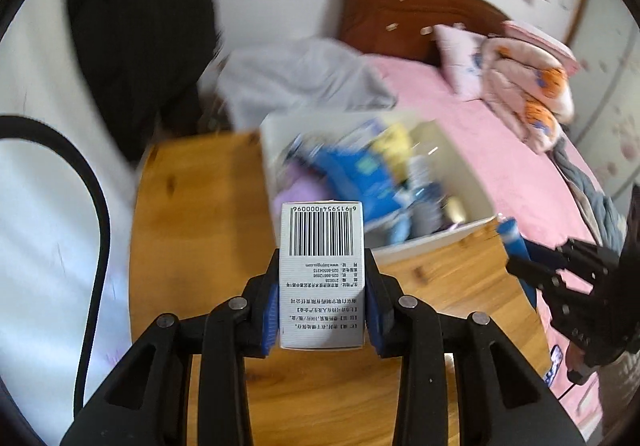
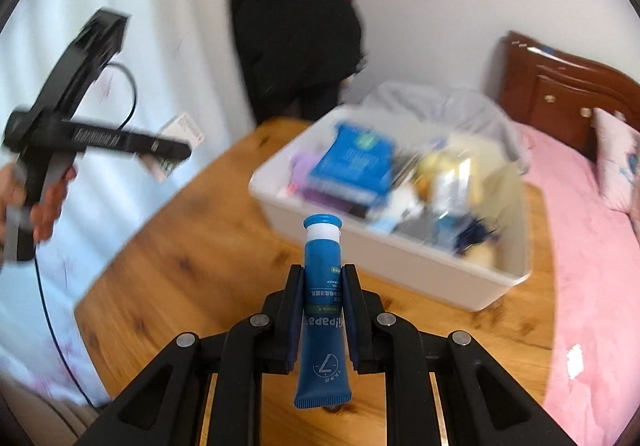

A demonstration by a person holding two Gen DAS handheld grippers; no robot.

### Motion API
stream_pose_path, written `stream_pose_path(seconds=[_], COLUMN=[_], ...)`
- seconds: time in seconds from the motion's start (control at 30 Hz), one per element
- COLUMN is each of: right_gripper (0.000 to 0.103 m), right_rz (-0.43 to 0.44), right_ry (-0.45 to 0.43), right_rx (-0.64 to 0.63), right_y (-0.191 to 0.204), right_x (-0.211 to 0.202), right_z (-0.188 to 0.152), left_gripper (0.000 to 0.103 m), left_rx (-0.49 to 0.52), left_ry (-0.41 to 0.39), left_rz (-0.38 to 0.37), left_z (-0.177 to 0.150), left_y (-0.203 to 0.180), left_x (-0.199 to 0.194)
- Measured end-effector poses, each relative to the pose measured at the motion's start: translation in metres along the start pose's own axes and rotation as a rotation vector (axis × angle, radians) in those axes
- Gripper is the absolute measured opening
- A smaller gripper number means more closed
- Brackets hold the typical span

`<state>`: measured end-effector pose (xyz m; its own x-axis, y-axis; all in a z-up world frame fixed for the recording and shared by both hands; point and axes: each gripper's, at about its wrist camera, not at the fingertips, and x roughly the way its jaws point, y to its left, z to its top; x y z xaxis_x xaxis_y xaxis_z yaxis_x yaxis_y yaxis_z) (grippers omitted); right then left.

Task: Organize objects
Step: 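Carry the blue tube and white barcode box into the tray and release both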

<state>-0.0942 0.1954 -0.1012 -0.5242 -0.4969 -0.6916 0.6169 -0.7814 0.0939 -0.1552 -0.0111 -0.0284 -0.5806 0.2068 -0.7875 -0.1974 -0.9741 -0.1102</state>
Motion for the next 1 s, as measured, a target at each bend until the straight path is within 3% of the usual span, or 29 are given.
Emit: stream_pose_path(seconds=[0.1,0.23,0.37,0.53,0.8,1.0], right_gripper=[0.019,0.019,0.019,0.019,0.019,0.019], right_rz=[-0.048,-0.129,-0.211,-0.255,-0.253,-0.235], right_ry=[-0.036,-0.08,-0.097,-0.1,-0.047,0.007], right_rx=[0.071,0.16,0.282,0.376,0.478,0.521], right_y=[-0.011,-0.034,-0.063,-0.1,-0.138,-0.158], right_x=[-0.014,-0.036,-0.044,-0.036,0.003,0.035], right_z=[0.024,0.055,0.079,0.099,0.09,0.07], left_gripper=[0.037,0.037,0.037,0.038,0.038,0.038], left_rx=[0.077,0.152,0.126,0.118,0.056,0.032], left_ry=[-0.05,-0.107,-0.09,-0.041,0.081,0.126], left_rz=[0.003,0.07,0.061,0.019,-0.086,-0.111], left_z=[0.031,0.072,0.112,0.135,0.153,0.153], left_y=[-0.026,-0.055,-0.072,-0.093,-0.116,-0.128], left_x=[-0.005,0.009,0.041,0.079,0.158,0.192])
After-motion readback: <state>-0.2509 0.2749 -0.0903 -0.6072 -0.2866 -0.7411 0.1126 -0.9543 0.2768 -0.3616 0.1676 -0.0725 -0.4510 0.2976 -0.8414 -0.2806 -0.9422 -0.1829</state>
